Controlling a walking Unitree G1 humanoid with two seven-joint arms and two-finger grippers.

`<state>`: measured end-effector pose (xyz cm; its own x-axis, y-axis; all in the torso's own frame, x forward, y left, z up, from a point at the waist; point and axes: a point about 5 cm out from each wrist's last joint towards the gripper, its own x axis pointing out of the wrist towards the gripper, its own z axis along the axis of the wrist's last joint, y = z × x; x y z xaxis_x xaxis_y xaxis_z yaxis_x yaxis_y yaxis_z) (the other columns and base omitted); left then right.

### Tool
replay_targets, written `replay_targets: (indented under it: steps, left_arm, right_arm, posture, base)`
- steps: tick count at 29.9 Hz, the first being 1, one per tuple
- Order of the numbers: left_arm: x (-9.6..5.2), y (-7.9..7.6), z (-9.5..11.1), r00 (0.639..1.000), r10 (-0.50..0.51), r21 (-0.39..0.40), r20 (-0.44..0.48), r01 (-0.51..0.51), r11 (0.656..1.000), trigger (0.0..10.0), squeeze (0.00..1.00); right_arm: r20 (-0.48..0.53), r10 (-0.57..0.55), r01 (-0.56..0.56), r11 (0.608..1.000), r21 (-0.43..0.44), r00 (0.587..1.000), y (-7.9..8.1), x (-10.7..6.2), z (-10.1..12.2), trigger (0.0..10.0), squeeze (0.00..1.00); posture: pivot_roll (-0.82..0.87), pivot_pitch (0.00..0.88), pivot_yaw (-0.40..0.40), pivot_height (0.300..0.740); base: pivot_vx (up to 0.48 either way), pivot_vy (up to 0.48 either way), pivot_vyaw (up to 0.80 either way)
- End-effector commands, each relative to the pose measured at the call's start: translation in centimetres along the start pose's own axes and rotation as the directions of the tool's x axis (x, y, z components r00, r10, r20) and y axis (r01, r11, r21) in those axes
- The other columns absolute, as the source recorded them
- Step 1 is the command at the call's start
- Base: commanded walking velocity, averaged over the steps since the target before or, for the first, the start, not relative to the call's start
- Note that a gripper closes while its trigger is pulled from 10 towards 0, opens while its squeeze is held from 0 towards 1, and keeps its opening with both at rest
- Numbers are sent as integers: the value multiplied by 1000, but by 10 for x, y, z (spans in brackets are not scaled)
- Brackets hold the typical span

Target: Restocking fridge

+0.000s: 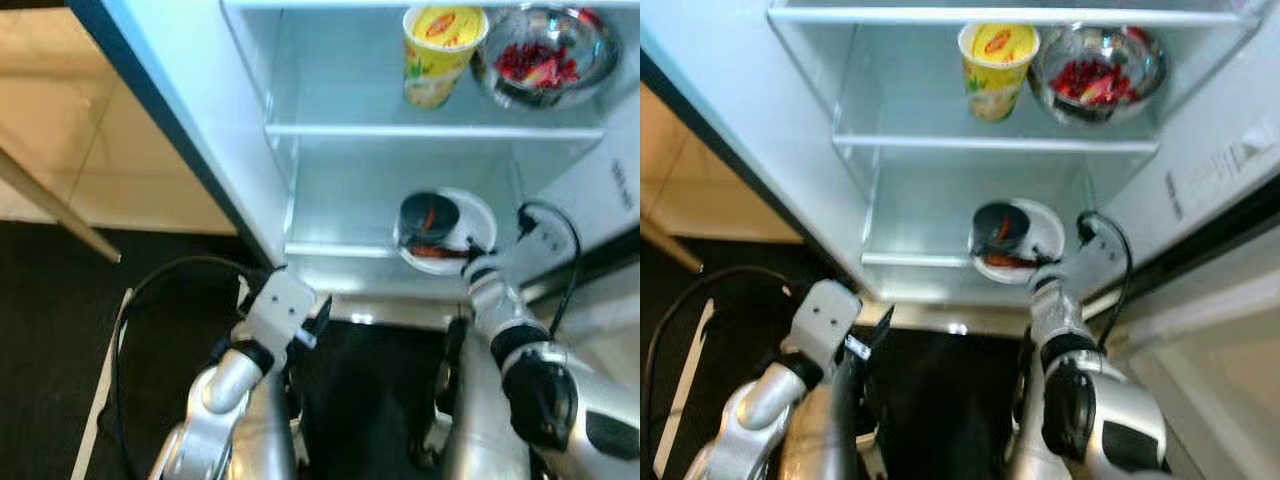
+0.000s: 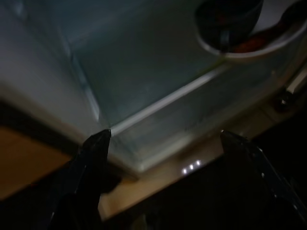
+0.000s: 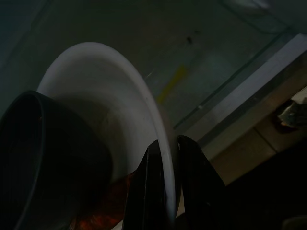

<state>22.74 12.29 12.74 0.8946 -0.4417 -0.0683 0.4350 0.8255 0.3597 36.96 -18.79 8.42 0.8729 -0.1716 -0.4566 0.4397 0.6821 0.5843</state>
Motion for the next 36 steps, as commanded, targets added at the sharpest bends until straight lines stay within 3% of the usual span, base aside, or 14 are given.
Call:
replay_targets:
  steps: [1,8,9,10,11,19,20,21,24,29,30,32,36]
  left_arm:
    - [-10,-2,-5,999,-17,4,-47,17,1000,10000,0]
    - [-20,-3,-3,997,-11,-5,-75,11,1000,10000,0]
    - [-22,-3,-2,997,-12,-5,-81,11,1000,10000,0]
    - [-22,-3,-2,997,-12,-5,-81,11,1000,10000,0]
    - [-22,-3,-2,997,-11,-6,-82,11,1000,10000,0]
    - [-21,-2,-2,995,-12,-5,-98,11,1000,10000,0]
    - [-20,-3,-2,995,-11,-6,-97,11,1000,10000,0]
    - [-20,-3,-2,995,-11,-6,-97,11,1000,10000,0]
    - [-14,-6,-3,996,-12,-13,-90,10,1000,10000,0]
    - [-6,-10,-4,997,-14,-25,-80,12,1000,10000,0]
    - [-3,-11,-5,997,-15,-29,-74,13,999,10000,0]
    - [-1,-12,-5,997,-16,-32,-70,14,999,10000,0]
    - [15,-16,-5,998,-32,-41,-45,30,999,10000,0]
  right_arm:
    - [15,-35,34,999,24,999,-7,0,2,10000,0]
    - [97,-62,55,996,75,993,-11,1,24,10000,0]
    - [115,-85,76,994,79,990,-15,0,28,10000,514]
    - [115,-85,76,994,79,990,-15,0,28,10000,514]
    - [118,-92,83,994,77,989,-16,0,29,10000,1000]
    - [220,-49,21,992,127,974,-10,-1,47,10000,1000]
    - [238,0,-21,996,84,971,-4,-1,50,10000,0]
    - [238,0,-21,996,84,971,-4,-1,50,10000,0]
    - [277,87,-65,994,-87,957,7,-2,59,10000,0]
    - [296,79,-25,983,-183,952,1,-3,61,10000,0]
    - [312,76,5,968,-251,947,-4,-4,61,10000,0]
    - [324,76,25,954,-298,943,-8,-4,62,10000,0]
    - [371,99,95,878,-469,924,-27,-8,67,10000,0]
  posture:
    - [329,520,53,516]
    - [348,535,57,516]
    - [354,534,62,516]
    - [354,534,62,516]
    - [354,534,62,516]
    - [349,512,63,516]
    - [339,494,59,516]
    - [339,494,59,516]
    - [294,460,33,516]
    - [253,434,11,516]
    - [236,423,4,516]
    - [236,423,4,516]
    - [167,375,-5,516]
  base:
    - [0,0,0]
    - [0,0,0]
    - [0,0,0]
    - [0,0,0]
    - [0,0,0]
    - [0,0,0]
    - [0,0,0]
    - [0,0,0]
    - [0,0,0]
    - [0,0,0]
    - [0,0,0]
    - [0,0,0]
    - [0,0,0]
